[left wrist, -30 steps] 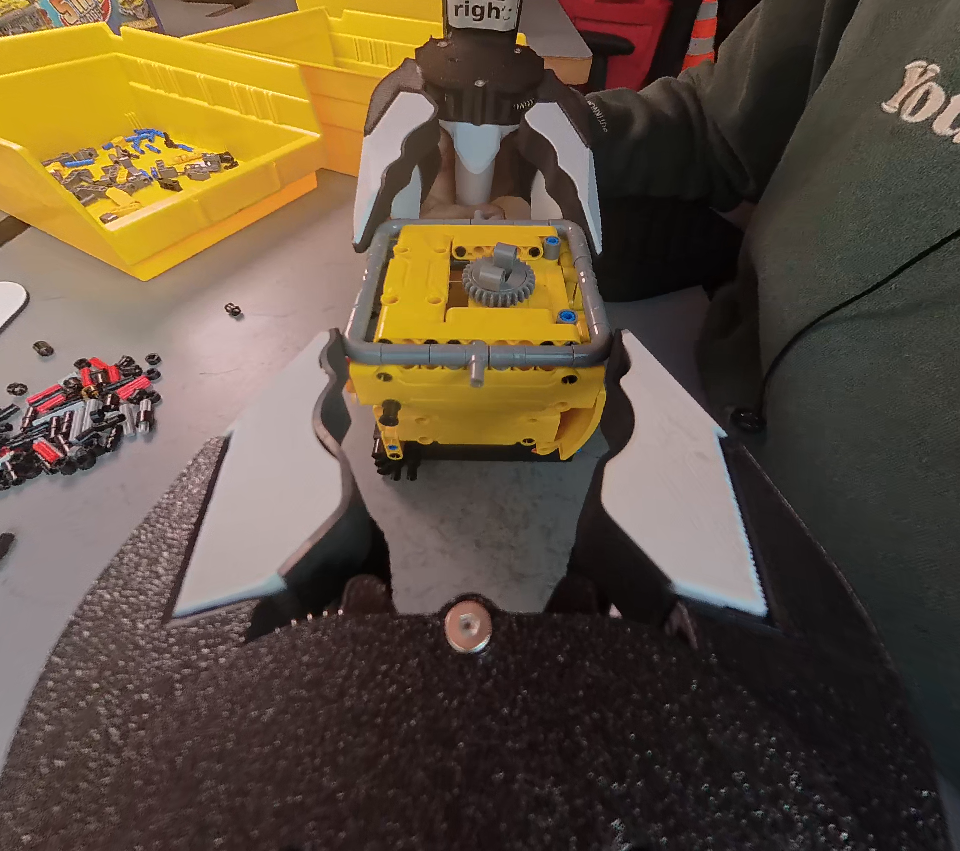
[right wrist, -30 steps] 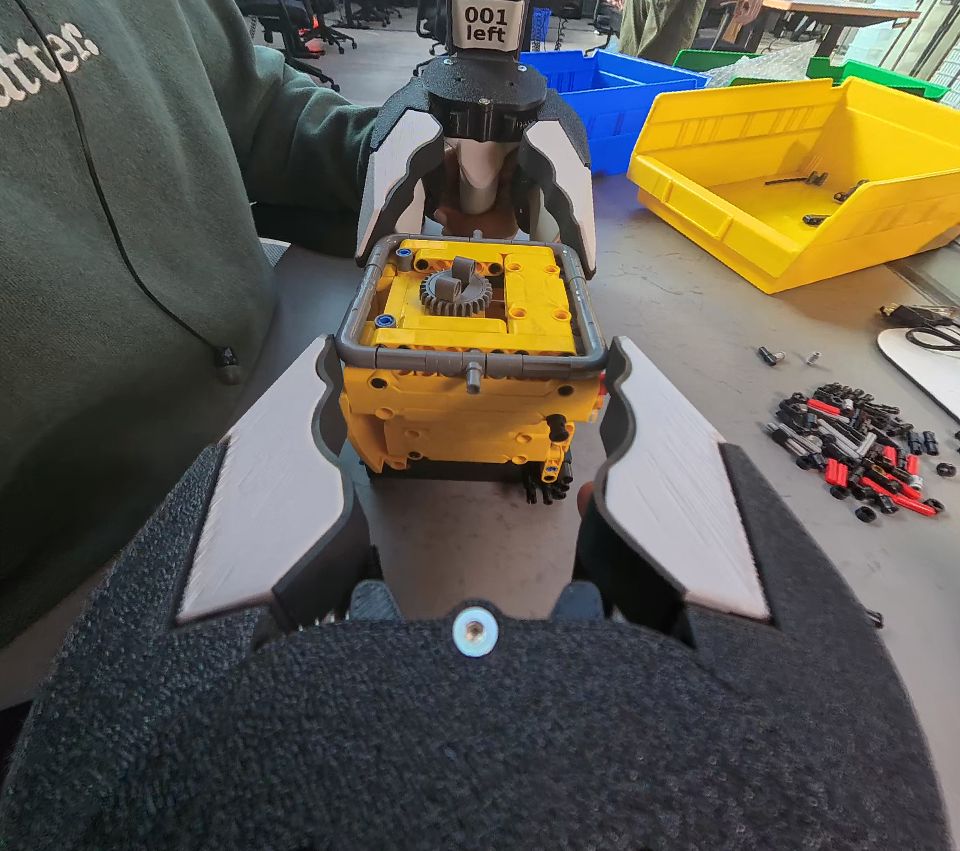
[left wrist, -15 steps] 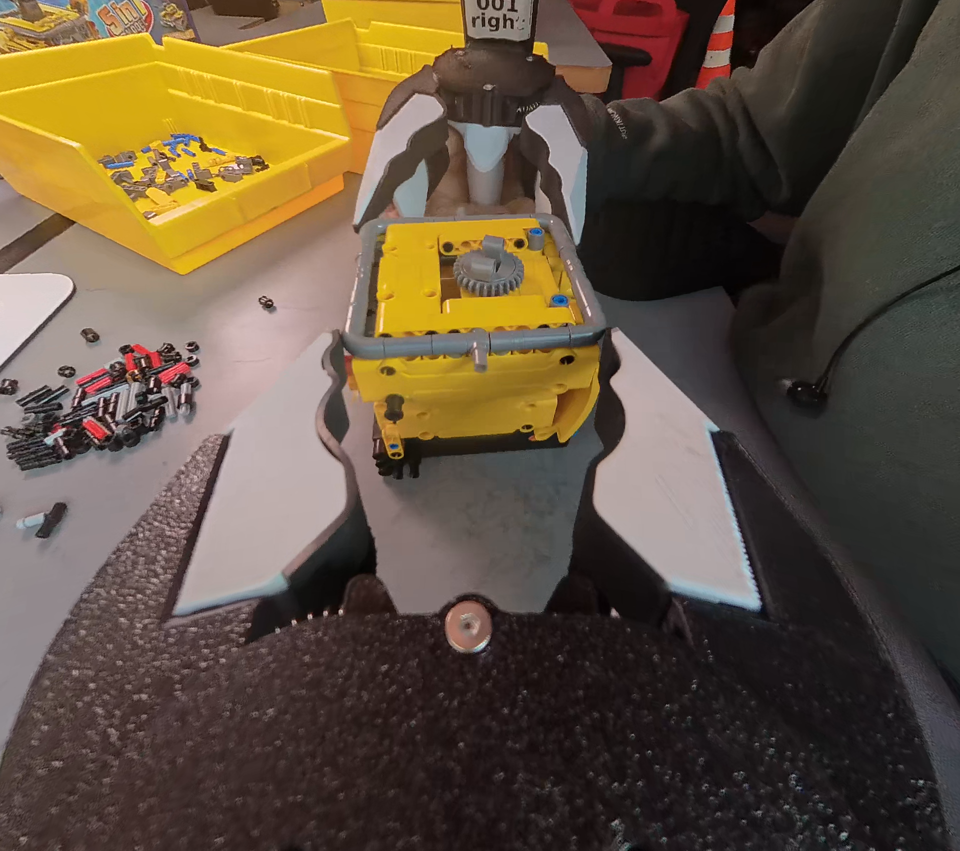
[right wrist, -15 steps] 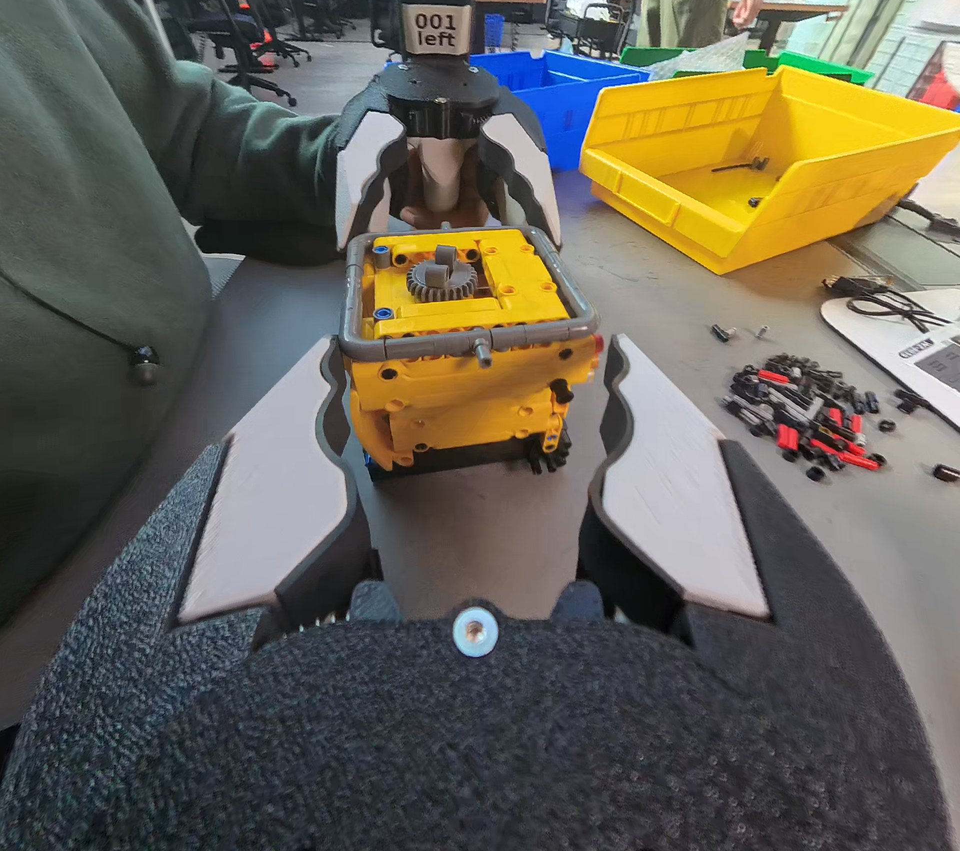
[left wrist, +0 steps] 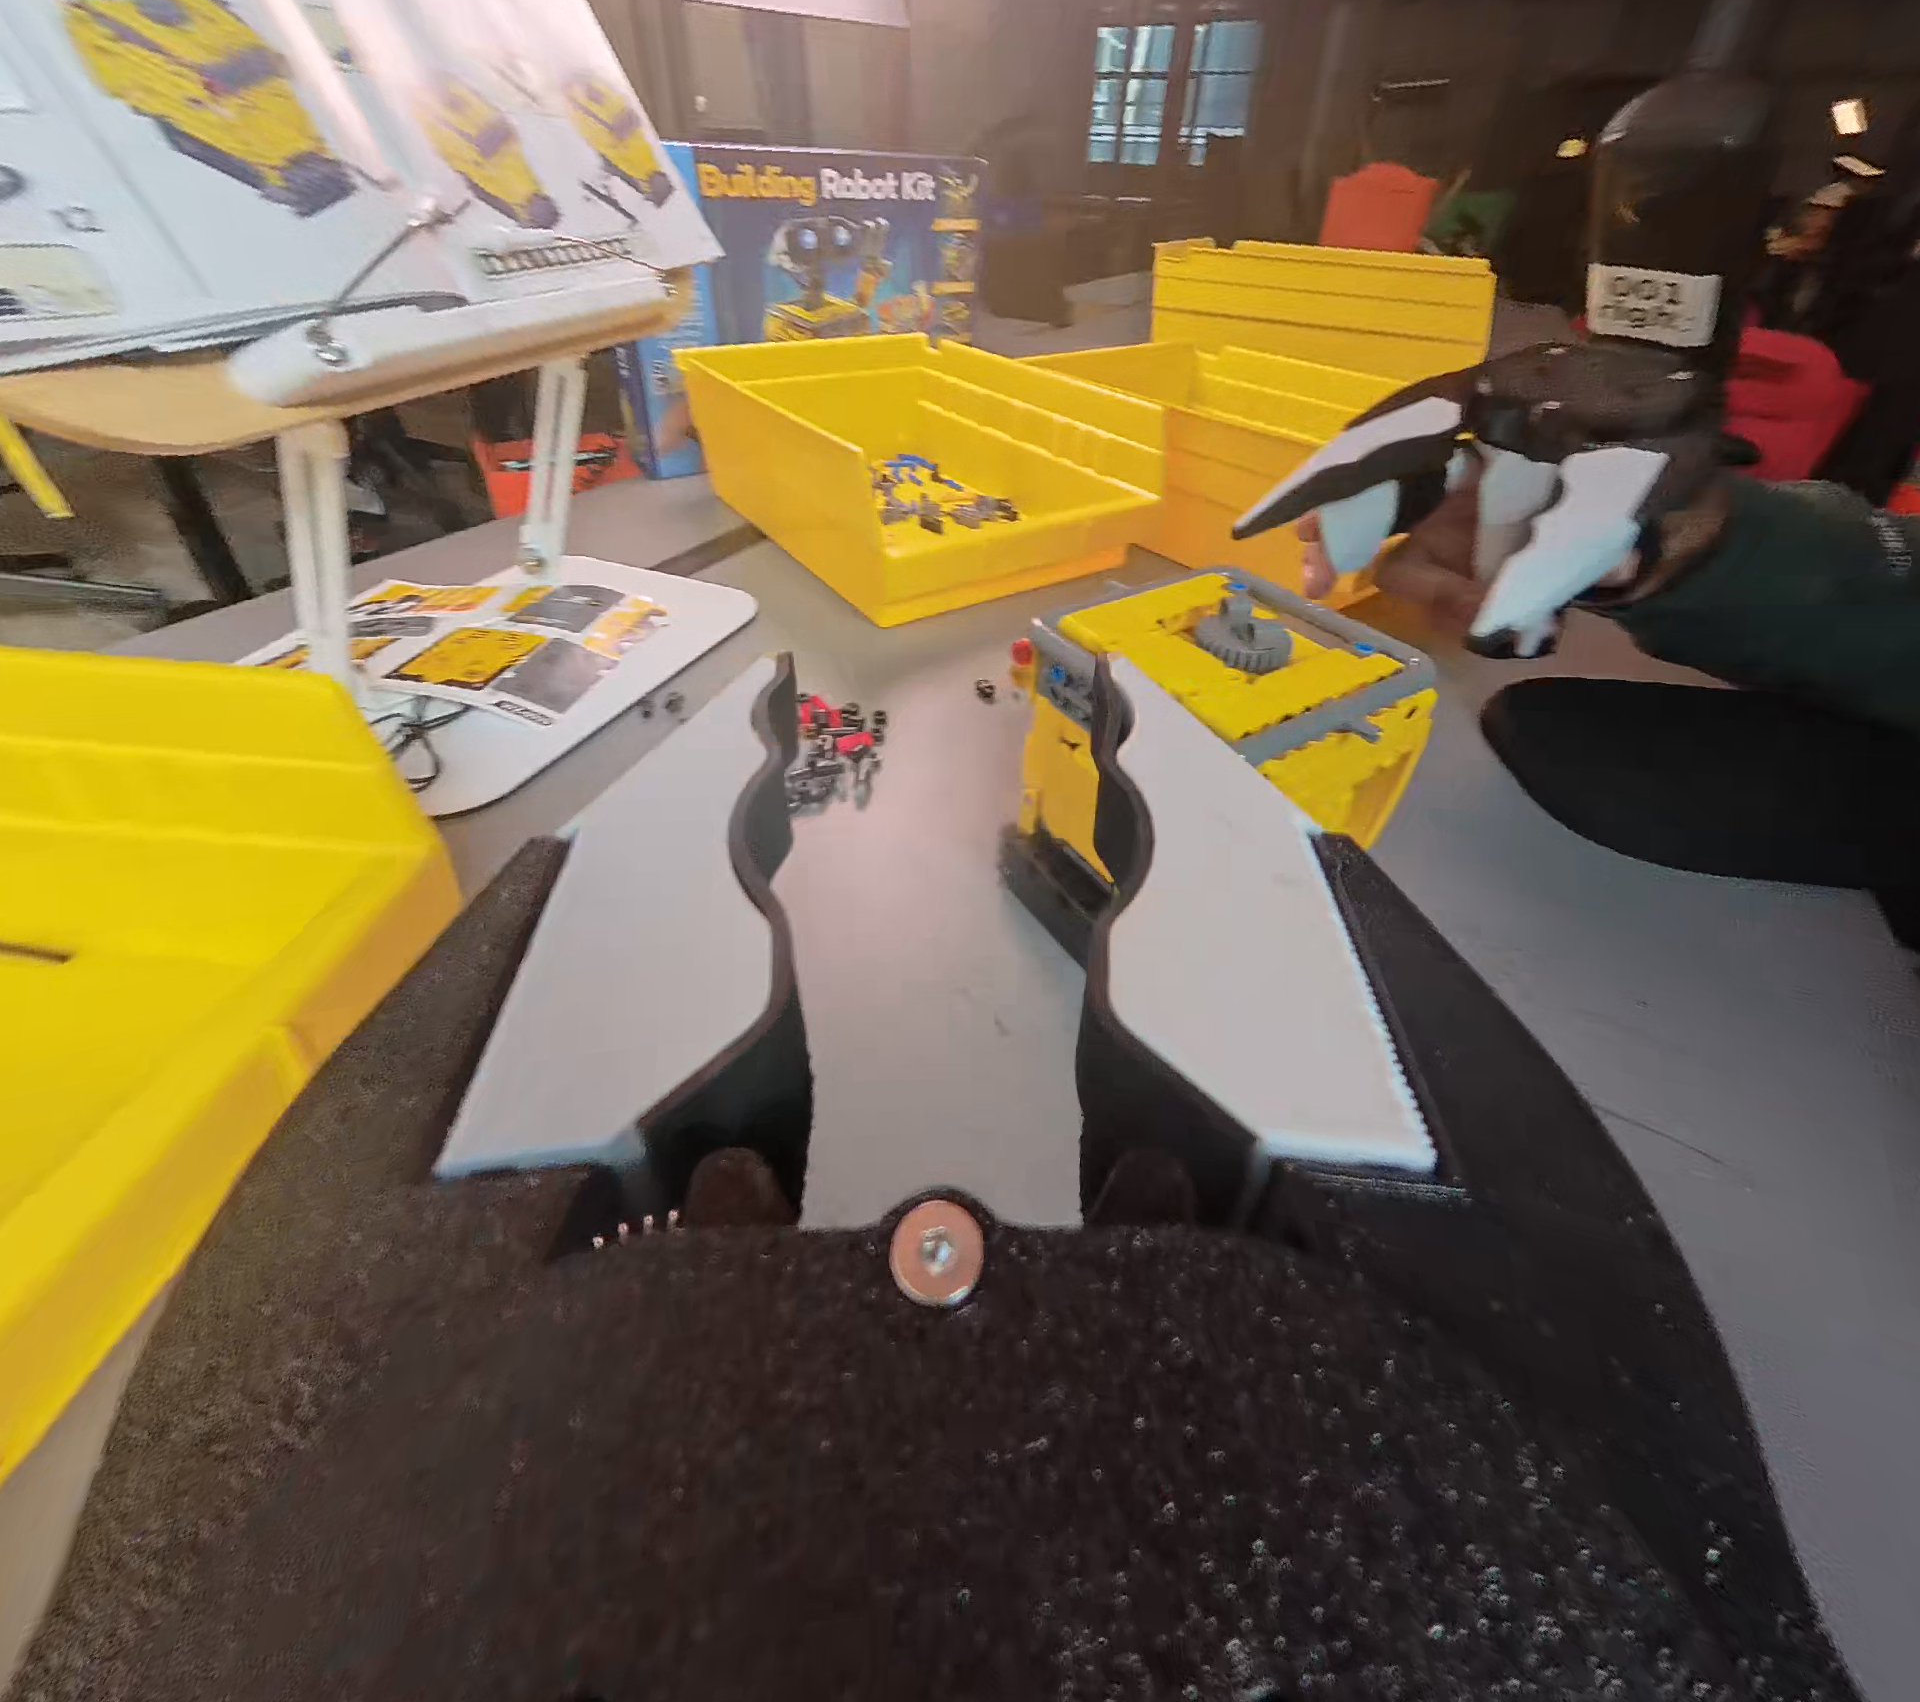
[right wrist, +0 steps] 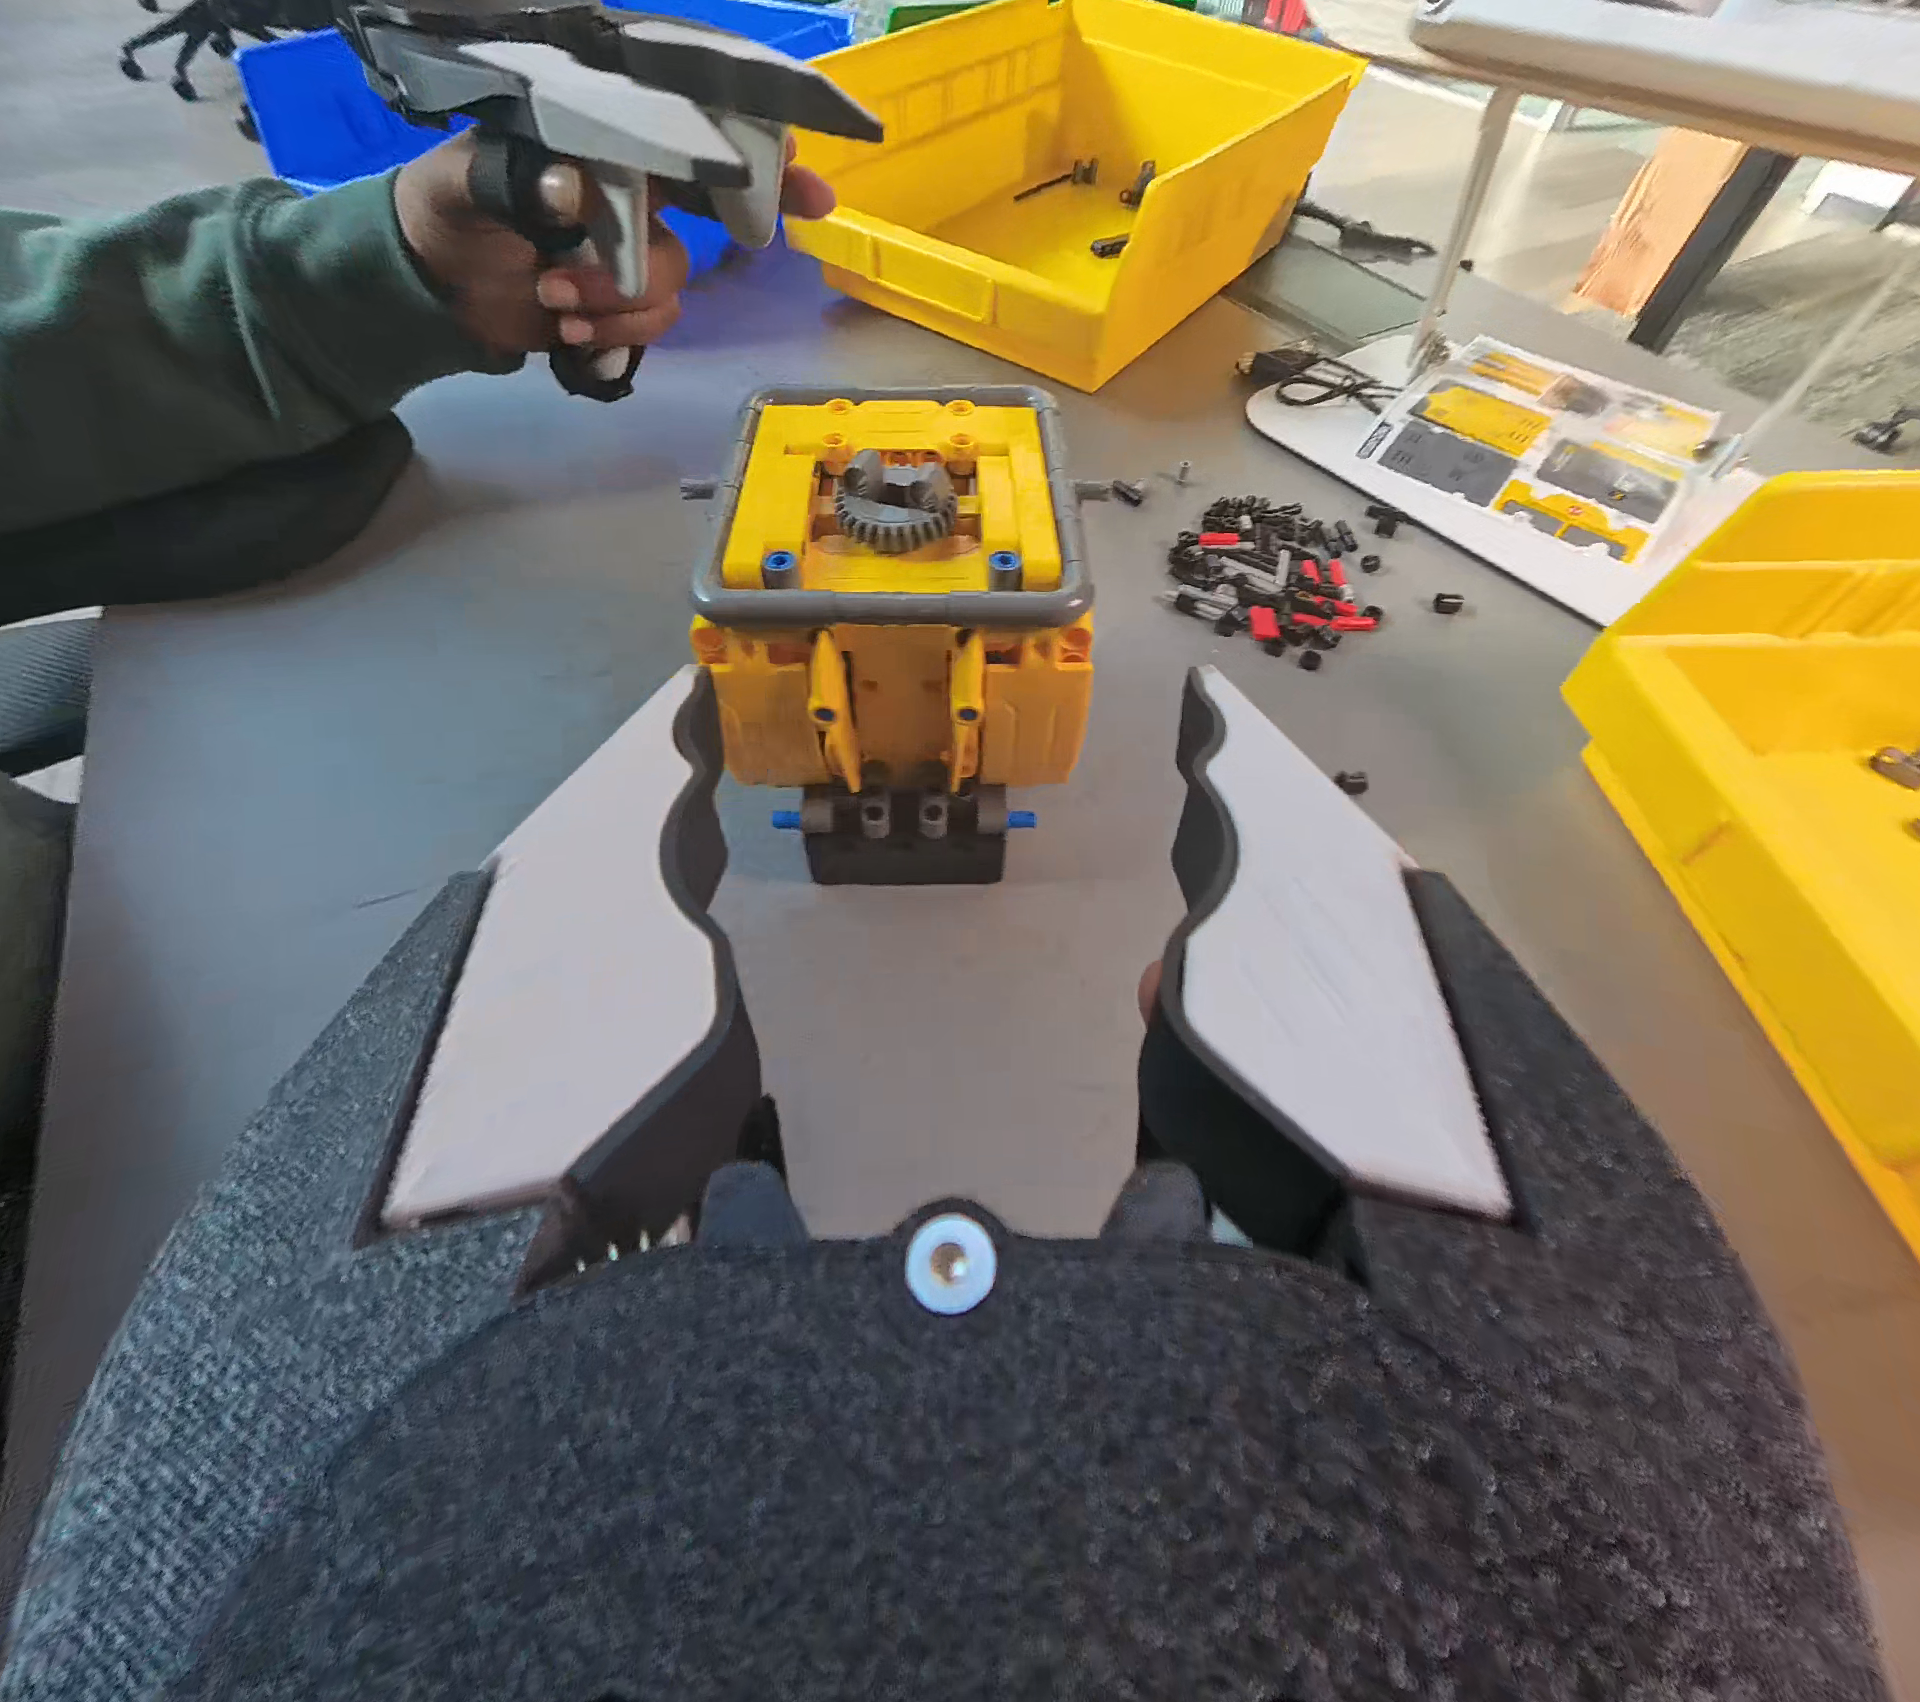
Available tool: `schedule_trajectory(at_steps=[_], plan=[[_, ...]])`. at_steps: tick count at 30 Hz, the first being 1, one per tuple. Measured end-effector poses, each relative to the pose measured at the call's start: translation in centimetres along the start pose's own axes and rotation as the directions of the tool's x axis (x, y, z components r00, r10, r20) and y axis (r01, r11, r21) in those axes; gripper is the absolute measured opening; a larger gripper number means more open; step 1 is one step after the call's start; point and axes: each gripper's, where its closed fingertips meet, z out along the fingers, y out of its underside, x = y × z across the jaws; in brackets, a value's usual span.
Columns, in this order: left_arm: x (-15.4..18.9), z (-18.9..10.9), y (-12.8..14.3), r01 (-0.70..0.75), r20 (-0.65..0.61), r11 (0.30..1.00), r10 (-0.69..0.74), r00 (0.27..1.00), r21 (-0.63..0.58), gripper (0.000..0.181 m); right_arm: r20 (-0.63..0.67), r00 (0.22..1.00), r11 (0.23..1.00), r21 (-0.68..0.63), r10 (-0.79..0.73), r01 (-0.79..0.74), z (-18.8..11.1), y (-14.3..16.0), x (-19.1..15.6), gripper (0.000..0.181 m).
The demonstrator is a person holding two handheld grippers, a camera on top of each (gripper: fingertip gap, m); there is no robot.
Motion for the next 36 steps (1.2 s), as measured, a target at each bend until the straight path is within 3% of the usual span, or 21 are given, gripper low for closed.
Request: schedule_trajectory(at_steps=[3,6,7,10,15,23,26,28,31,36], plan=[[-1.9,-0.5,0.3,-0.066,0.133,0.998,0.067,0.989,-0.017,0.056,-0.017,0.999,0.997,-0.068,-0.028,0.027,1.6,0.6,-1.3,0.107],[-2.9,-0.5,0.7,-0.060,0.185,0.998,0.062,0.981,-0.014,0.060,-0.036,0.997,0.993,-0.098,-0.067,0.063,3.5,0.1,-1.8,0.122],[-3.0,-0.4,1.0,-0.059,0.193,0.998,0.062,0.979,-0.021,0.062,-0.034,0.996,0.991,-0.107,-0.081,0.077,4.1,-0.2,-1.9,0.121],[-3.3,-0.2,1.6,-0.049,0.205,0.998,0.055,0.977,-0.036,0.071,0.011,0.982,0.969,-0.160,-0.188,0.188,5.4,-0.3,-1.6,0.096],[-3.2,-0.1,1.8,-0.041,0.207,0.998,0.047,0.977,-0.037,0.065,0.276,0.915,0.926,-0.152,-0.296,0.345,6.0,-0.3,-2.0,0.096],[-3.4,0.3,2.0,-0.063,0.243,0.997,0.071,0.967,-0.039,0.058,0.390,0.885,0.953,-0.052,-0.256,0.298,6.8,-1.0,-1.9,0.095],[-4.2,0.6,2.4,-0.030,0.272,0.999,0.039,0.962,-0.036,0.057,0.427,0.879,0.971,-0.006,-0.213,0.238,5.8,-3.2,-1.2,0.098],[-4.5,0.9,2.5,-0.028,0.280,0.999,0.036,0.959,-0.033,0.057,0.366,0.911,0.981,0.056,-0.192,0.185,5.2,-6.4,1.1,0.093],[-4.3,1.3,2.4,-0.023,0.263,1.000,0.026,0.964,-0.016,0.056,0.130,0.966,0.972,0.104,-0.224,0.211,4.4,-11.3,6.8,0.088],[-4.2,1.0,1.9,-0.080,0.300,0.997,0.082,0.950,-0.018,0.055,-0.207,0.959,0.960,0.161,-0.195,0.230,3.1,-16.3,15.1,0.074]])
